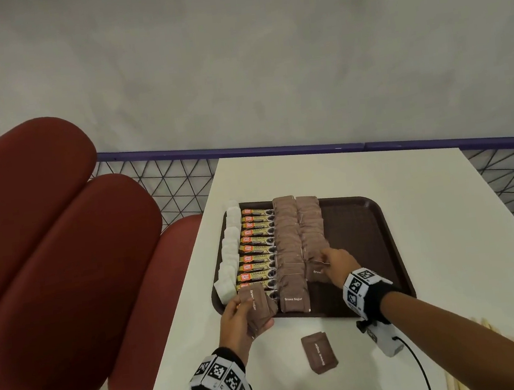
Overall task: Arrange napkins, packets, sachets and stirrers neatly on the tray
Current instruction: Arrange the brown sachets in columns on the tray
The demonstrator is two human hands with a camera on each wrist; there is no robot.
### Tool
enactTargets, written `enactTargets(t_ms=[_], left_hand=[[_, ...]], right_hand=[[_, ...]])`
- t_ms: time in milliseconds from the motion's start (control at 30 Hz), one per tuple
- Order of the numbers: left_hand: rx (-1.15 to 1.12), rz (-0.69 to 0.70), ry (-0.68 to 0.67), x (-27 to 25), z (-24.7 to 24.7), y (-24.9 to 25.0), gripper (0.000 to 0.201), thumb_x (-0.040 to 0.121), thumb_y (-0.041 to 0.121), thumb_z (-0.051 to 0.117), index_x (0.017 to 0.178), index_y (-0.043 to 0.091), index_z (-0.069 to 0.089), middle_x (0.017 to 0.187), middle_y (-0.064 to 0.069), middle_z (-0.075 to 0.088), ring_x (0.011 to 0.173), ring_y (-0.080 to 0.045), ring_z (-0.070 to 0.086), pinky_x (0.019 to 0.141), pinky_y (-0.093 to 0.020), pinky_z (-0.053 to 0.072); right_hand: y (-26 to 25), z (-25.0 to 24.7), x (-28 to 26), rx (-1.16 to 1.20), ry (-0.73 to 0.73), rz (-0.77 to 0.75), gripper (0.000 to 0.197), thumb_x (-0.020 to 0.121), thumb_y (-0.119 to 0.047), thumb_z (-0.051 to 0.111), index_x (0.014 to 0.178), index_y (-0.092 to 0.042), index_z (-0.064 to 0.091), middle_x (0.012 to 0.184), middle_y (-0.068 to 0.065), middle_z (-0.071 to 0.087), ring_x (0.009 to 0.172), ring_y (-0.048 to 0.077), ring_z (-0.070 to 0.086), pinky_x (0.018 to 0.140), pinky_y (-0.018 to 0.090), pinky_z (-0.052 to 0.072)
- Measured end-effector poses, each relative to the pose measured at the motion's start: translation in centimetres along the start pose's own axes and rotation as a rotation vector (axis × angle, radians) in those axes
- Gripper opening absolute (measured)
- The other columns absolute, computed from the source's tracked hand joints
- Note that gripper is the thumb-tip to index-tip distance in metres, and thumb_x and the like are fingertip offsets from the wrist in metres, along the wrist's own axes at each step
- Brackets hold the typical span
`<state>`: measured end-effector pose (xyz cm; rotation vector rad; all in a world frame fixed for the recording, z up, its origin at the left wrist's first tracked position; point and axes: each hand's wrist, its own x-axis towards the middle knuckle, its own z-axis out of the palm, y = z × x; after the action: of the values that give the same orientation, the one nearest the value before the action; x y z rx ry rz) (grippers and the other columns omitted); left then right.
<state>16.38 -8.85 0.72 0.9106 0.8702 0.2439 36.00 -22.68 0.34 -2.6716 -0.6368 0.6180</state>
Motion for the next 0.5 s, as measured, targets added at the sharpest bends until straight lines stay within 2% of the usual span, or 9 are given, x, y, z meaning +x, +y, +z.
enactTargets(t_ms=[133,267,400,500], left_hand=[[0.009,0.006,-0.010,-0.1,0.0,0.0,0.015,0.094,0.003,0.048,0.103,0.006,0.059,0.097,-0.016,0.066,0.081,-0.030,0.066,0.065,-0.039,0.057],[0.021,0.011,-0.009,-0.1,-0.1,-0.2,0.016,0.094,0.005,0.049,0.105,0.006,0.060,0.106,-0.019,0.066,0.089,-0.033,0.066,0.065,-0.038,0.059],[0.042,0.033,0.004,0.1,0.0,-0.4,0.022,0.094,0.007,0.051,0.114,0.004,0.059,0.110,-0.018,0.065,0.091,-0.029,0.065,0.063,-0.033,0.060],[0.061,0.063,0.009,0.2,0.2,-0.5,0.022,0.094,0.006,0.051,0.115,0.005,0.059,0.109,-0.016,0.065,0.088,-0.025,0.065,0.068,-0.035,0.059]], right_hand=[[-0.1,0.4,0.3,-0.186,0.060,-0.083,0.029,0.090,-0.006,0.046,0.119,-0.009,0.053,0.124,0.013,0.052,0.115,0.028,0.047,0.093,0.034,0.043],[-0.2,0.7,0.0,-0.318,0.163,-0.162,0.040,0.088,-0.009,0.052,0.127,-0.010,0.043,0.130,0.010,0.043,0.120,0.026,0.039,0.093,0.032,0.041],[-0.6,0.7,-0.8,-0.300,0.217,-0.187,0.043,0.086,-0.010,0.054,0.127,-0.010,0.041,0.129,0.009,0.042,0.119,0.025,0.039,0.093,0.031,0.041],[-1.1,1.3,-2.0,-0.205,0.230,-0.272,0.036,0.088,-0.019,0.055,0.122,-0.012,0.045,0.126,0.006,0.043,0.117,0.022,0.040,0.095,0.029,0.040]])
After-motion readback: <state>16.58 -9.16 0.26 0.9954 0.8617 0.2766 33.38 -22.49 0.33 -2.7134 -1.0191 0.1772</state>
